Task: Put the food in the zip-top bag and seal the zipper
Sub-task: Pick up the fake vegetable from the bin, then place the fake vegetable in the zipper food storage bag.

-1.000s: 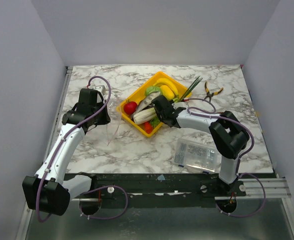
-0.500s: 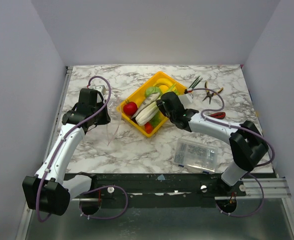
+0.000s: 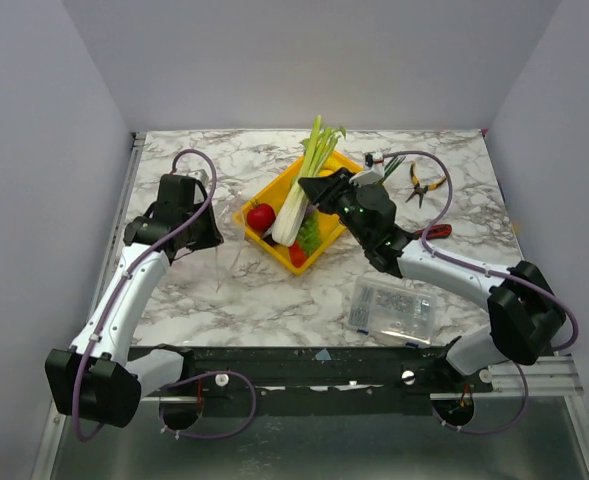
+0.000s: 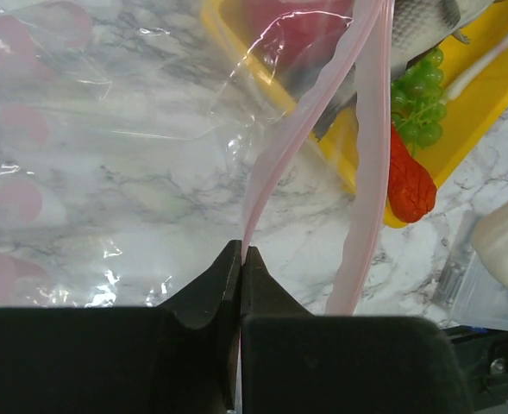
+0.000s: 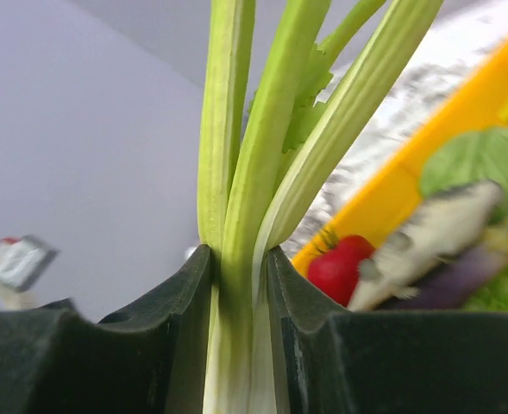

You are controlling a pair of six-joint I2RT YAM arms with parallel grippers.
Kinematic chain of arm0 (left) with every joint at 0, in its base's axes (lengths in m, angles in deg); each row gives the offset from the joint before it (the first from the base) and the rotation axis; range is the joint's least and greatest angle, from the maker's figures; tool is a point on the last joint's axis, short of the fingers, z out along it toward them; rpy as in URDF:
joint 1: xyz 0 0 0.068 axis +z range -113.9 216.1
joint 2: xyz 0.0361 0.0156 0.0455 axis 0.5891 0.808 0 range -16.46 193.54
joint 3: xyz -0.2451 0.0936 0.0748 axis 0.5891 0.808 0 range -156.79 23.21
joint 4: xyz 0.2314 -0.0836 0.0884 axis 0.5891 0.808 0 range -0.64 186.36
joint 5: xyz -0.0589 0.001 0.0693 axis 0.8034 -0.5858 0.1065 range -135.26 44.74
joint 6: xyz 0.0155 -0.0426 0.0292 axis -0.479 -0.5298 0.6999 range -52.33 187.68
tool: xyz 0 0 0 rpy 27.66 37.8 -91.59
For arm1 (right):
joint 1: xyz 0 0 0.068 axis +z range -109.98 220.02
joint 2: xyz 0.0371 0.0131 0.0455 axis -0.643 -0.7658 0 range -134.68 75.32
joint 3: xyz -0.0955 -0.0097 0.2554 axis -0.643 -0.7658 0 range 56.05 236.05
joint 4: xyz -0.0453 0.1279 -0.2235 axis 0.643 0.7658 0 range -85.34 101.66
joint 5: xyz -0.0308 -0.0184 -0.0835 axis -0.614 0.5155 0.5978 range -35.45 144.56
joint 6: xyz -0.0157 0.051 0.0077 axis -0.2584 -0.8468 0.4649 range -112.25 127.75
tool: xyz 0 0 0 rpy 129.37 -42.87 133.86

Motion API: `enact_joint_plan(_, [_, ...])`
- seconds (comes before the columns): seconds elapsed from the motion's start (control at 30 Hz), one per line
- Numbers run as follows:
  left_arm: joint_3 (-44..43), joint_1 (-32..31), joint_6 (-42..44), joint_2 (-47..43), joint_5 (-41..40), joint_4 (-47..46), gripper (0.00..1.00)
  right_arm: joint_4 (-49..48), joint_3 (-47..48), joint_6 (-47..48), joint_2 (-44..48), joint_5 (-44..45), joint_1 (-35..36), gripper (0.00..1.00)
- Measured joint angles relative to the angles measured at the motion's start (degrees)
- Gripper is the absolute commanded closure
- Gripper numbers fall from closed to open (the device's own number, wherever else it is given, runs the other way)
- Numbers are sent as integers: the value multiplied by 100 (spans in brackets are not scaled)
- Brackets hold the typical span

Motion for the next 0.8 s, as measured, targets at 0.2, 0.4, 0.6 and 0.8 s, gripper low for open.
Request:
enact_joint_plan(0.2, [-13, 0, -439, -149, 170, 234, 100, -1259, 9, 636, 179, -957, 229, 100])
enact_joint_plan(0.4, [-11, 9, -769, -382, 289, 339, 100, -2234, 321, 1128, 11, -1340, 1108, 100])
enact_joint_plan(0.6, [20, 44, -1032, -544, 474, 452, 100, -3226, 581, 1419, -476, -1246, 1355, 100])
enact_joint_plan(0.8, [20, 87, -1117, -708, 662, 566, 100, -3974, 553, 1967, -1036, -935, 1521, 99])
